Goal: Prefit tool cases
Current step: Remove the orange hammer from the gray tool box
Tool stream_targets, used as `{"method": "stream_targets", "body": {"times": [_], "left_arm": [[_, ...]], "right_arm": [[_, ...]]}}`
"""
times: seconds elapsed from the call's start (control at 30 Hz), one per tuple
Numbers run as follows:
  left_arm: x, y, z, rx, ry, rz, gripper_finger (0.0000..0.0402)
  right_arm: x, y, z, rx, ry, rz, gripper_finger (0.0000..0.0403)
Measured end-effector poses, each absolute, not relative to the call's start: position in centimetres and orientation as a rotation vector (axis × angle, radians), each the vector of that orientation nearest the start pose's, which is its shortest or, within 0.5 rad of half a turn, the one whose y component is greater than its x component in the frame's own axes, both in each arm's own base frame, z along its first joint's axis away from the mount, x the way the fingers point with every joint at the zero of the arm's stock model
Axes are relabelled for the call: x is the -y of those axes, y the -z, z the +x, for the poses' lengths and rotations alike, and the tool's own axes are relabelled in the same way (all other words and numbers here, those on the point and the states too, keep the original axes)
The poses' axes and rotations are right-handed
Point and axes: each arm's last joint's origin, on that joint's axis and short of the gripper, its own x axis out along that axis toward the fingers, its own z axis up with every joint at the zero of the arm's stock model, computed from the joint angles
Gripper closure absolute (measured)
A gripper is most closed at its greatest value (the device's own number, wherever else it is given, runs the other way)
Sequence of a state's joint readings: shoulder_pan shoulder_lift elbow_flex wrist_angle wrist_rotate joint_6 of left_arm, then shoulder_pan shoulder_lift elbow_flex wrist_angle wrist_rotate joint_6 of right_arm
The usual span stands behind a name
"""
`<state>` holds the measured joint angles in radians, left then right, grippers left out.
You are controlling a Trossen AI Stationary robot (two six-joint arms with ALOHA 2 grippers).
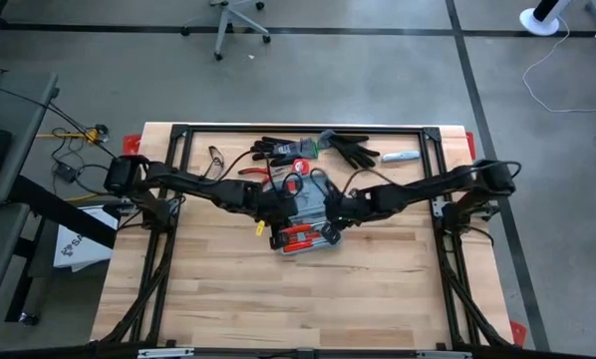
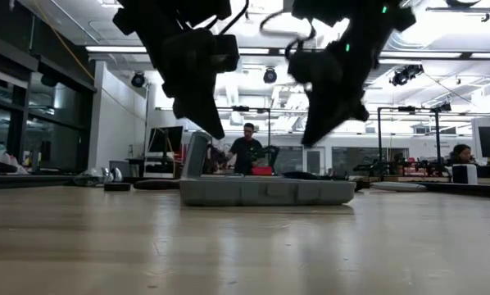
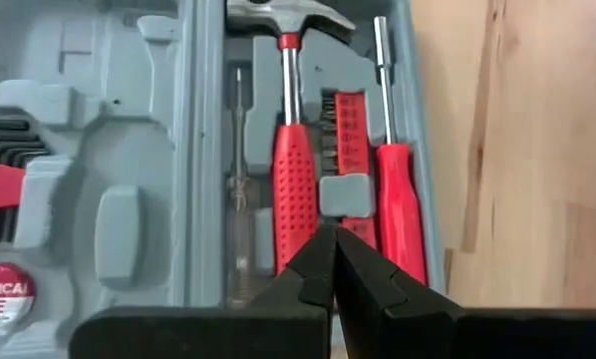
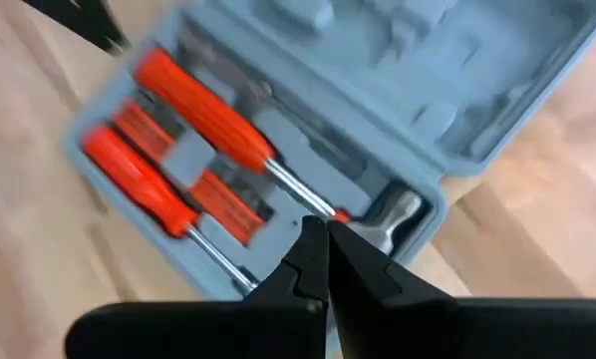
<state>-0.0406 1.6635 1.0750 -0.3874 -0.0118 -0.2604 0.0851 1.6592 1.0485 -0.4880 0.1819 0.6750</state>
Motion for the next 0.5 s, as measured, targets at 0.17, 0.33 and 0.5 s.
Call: {"method": "stream_targets", "body": {"times": [0.17,0.33,0.5], "left_arm": [[1.3,-19.9,33.7,-0.968,-0.096,-0.218,0.0395],[1.2,-19.9,33.8,-0.967,-0.062,-0.229,0.035],[1.1,-19.6,33.7,-0.993,-0.047,-0.195,0.0278]], "right_arm": [[-1.8,-14.8,33.2,-1.142,0.469,0.468,0.0403],[-1.8,-13.1,33.9,-1.171,0.435,0.506,0.0403],[-2.1,-13.4,34.4,-1.111,0.417,0.543,0.0403]]}}
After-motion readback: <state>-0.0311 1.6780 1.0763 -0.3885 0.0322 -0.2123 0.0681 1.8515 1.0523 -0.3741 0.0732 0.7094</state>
